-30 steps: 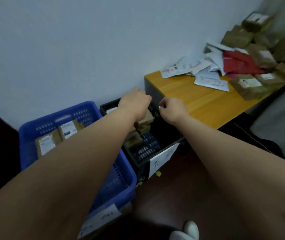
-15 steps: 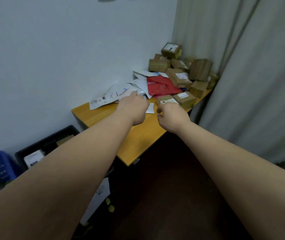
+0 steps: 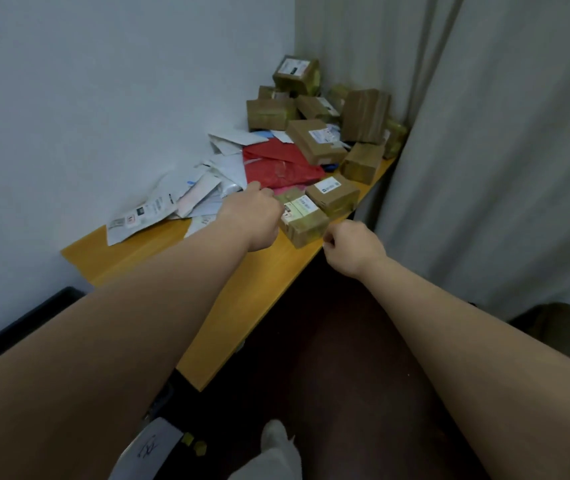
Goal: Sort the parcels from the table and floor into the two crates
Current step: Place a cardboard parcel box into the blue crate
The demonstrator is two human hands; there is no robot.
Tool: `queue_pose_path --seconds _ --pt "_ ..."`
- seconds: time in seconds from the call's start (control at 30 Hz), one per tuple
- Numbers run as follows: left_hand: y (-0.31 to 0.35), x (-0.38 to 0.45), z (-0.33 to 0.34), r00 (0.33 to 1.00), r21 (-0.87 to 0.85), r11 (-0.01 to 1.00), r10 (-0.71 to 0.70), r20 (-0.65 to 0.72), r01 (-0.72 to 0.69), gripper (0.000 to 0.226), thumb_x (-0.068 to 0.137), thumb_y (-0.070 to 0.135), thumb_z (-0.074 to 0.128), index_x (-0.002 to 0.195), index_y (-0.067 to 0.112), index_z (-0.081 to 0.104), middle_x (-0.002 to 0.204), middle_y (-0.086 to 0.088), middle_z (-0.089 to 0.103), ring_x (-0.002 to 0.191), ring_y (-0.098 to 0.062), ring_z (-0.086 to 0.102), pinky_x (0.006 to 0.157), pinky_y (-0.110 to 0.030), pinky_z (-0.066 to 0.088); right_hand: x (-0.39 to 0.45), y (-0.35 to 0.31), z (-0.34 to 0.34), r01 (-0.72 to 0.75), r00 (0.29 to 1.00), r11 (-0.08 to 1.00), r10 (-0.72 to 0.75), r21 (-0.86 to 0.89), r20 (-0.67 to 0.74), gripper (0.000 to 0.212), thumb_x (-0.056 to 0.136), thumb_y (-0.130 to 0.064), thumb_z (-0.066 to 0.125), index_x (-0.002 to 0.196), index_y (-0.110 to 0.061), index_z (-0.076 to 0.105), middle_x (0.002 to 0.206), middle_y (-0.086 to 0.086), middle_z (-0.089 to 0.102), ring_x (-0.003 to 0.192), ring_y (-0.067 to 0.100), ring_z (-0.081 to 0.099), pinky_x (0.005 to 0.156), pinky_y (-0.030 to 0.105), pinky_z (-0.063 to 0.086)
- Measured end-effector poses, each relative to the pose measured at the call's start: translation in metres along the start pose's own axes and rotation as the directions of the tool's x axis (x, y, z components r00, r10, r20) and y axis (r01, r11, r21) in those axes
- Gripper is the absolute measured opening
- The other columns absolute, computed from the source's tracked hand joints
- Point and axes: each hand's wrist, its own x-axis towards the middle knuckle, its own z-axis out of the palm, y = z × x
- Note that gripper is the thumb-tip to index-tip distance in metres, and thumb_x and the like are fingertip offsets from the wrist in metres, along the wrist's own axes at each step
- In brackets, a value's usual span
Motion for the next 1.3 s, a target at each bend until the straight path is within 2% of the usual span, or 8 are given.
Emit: queue_pose_path --seconds 0.13,0.4,0.63,0.83,0.93,1.07,1.17,1.3 --pt "-0.003 0.067 0.008 1.0 -0.059 0.998 0.027 0.001 -0.027 0.035 0.094 0.029 0.05 0.126 0.016 0.056 0.121 -0.009 0.051 0.115 -0.029 0.041 0.07 -0.038 0.041 0.058 0.014 -0.008 -0.026 1.0 1.0 0.026 0.008 -0.006 0.025 0.094 -0.021 0.049 0.111 -0.012 0.065 0.115 0.01 0.061 0.109 0.029 0.055 0.087 0.044 0.053" --pt "-0.006 0.162 0.032 0.995 -0.159 0.984 0.088 0.039 -0.081 0.038 0.095 0.033 0.05 0.128 0.014 0.055 0.121 -0.012 0.051 0.115 -0.03 0.041 0.08 -0.043 0.046 0.136 0.065 -0.005 -0.115 0.993 0.993 0.115 0.008 0.022 0.024 0.092 -0.02 0.048 0.106 -0.011 0.066 0.109 0.01 0.062 0.103 0.029 0.056 0.081 0.039 0.052" --pt "0.0 0.247 0.051 0.997 -0.171 0.985 0.051 0.063 -0.039 0.033 0.097 0.029 0.047 0.127 0.017 0.054 0.124 -0.009 0.051 0.119 -0.029 0.041 0.086 -0.042 0.047 0.224 0.114 0.005 -0.116 0.99 0.993 0.115 0.014 0.085 0.024 0.095 -0.023 0.048 0.108 -0.012 0.065 0.109 0.012 0.061 0.105 0.03 0.056 0.083 0.041 0.053" --pt "0.016 0.345 0.064 0.989 -0.18 0.984 0.006 0.149 0.021 0.031 0.097 0.032 0.046 0.124 0.018 0.055 0.123 -0.009 0.051 0.12 -0.029 0.04 0.093 -0.044 0.046 0.315 0.196 0.008 -0.105 0.983 0.993 0.095 0.059 0.155 0.025 0.098 -0.025 0.047 0.108 -0.009 0.062 0.111 0.013 0.061 0.102 0.029 0.057 0.084 0.04 0.052" --pt "0.033 0.399 0.068 0.977 -0.209 0.976 -0.019 0.213 0.064 0.031 0.096 0.029 0.046 0.124 0.017 0.054 0.126 -0.01 0.049 0.121 -0.029 0.039 0.093 -0.044 0.046 0.359 0.245 0.006 -0.155 0.97 0.98 0.128 0.122 0.208 0.027 0.099 -0.027 0.047 0.11 -0.006 0.059 0.111 0.014 0.061 0.103 0.032 0.057 0.083 0.039 0.05" --pt "0.059 0.463 0.079 0.96 -0.275 0.958 -0.007 0.28 0.087 0.037 0.096 0.024 0.046 0.132 0.015 0.047 0.133 -0.011 0.044 0.126 -0.029 0.037 0.091 -0.043 0.046 0.413 0.293 0.012 -0.197 0.958 0.956 0.141 0.216 0.25 0.027 0.1 -0.027 0.045 0.109 -0.004 0.056 0.105 0.016 0.06 0.101 0.033 0.057 0.074 0.032 0.04" --pt "0.075 0.501 0.096 0.942 -0.327 0.936 -0.016 0.336 0.132 0.045 0.095 0.018 0.047 0.14 0.015 0.04 0.14 -0.011 0.04 0.133 -0.029 0.031 0.098 -0.043 0.043 0.447 0.315 0.026 -0.272 0.943 0.918 0.195 0.287 0.269 0.035 0.1 -0.032 0.045 0.12 -0.004 0.052 0.113 0.016 0.06 0.104 0.033 0.057 0.075 0.031 0.04" --pt "0.087 0.542 0.119 0.926 -0.34 0.934 0.031 0.376 0.107 0.059 0.098 0.007 0.04 0.153 0.013 0.018 0.16 -0.008 0.015 0.15 -0.025 0.001 0.115 -0.044 0.024 0.479 0.333 0.053 -0.396 0.907 0.838 0.294 0.376 0.301 0.047 0.099 -0.042 0.045 0.126 -0.003 0.044 0.124 0.019 0.054 0.113 0.037 0.053 0.093 0.045 0.047"
